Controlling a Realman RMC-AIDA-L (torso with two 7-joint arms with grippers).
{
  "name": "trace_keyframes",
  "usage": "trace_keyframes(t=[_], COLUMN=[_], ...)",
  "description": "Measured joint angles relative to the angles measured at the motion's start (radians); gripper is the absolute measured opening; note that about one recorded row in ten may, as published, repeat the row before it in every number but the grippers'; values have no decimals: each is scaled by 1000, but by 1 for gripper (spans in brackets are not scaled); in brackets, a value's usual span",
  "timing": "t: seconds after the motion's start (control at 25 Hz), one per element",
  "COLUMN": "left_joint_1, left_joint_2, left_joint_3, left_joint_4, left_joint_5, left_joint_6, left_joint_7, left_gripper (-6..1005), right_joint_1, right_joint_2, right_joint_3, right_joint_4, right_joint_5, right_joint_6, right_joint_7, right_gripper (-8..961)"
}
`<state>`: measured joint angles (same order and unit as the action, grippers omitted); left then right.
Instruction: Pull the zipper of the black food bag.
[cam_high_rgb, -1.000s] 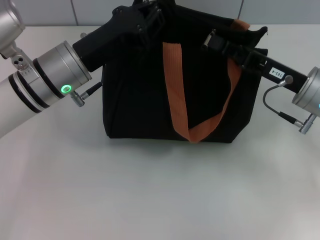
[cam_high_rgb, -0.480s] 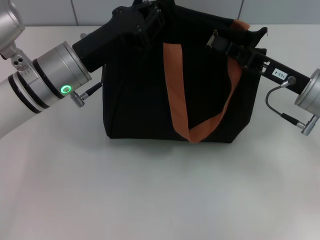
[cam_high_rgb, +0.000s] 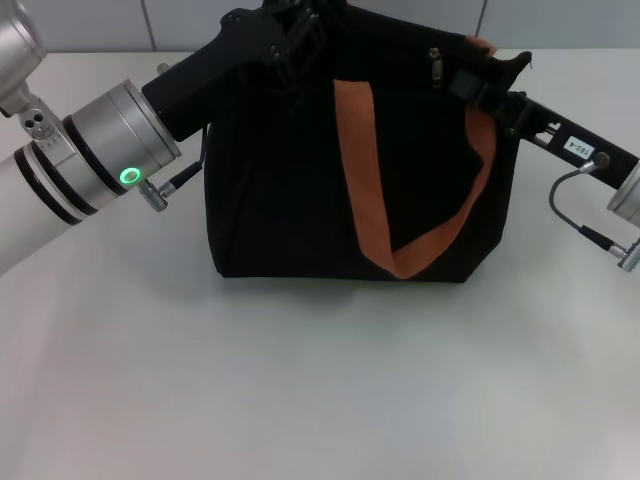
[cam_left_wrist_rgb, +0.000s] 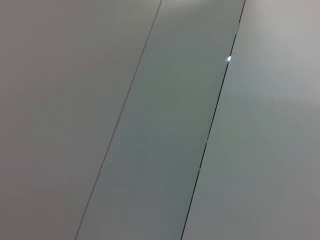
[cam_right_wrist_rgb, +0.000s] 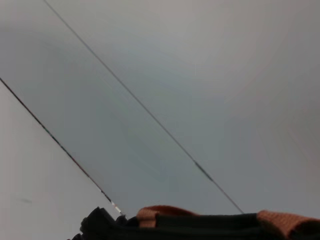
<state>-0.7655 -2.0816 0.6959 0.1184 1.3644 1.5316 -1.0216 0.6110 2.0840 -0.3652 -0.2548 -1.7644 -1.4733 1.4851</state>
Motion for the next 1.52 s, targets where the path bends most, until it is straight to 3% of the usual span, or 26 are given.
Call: trace_keyframes(t=[0.24, 0.56, 0.72, 1.04, 1.36, 1.52], left_joint_1=[0, -17, -31, -60, -77, -80], left_joint_2=[0, 0, 0, 0, 0, 0], left_joint_3=[-1, -3, -3, -3, -2, -2], left_joint_4=[2, -51, -82, -105, -120, -121], left_joint_5=[-2, -55, -87, -92, -85, -85], left_joint_6=[-1, 3, 2, 1, 1, 1], left_joint_7=[0, -13, -14, -14, -5, -5], left_gripper=[39, 41, 41, 43, 44, 45], right_joint_1=[-10, -77, -110, -117, -53, -40], right_joint_2=[-3, -2, -2, -1, -2, 0], right_joint_3=[2, 2, -1, -4, -21, -49], right_joint_4=[-12, -22, -68, -124, -116, -113], right_joint_5=[20, 71, 77, 77, 72, 72], right_joint_6=[-22, -230, -273, -271, -223, -182], right_joint_7=[-10, -209, -232, -273, -201, -176], right_gripper=[9, 14, 16, 263, 531, 528])
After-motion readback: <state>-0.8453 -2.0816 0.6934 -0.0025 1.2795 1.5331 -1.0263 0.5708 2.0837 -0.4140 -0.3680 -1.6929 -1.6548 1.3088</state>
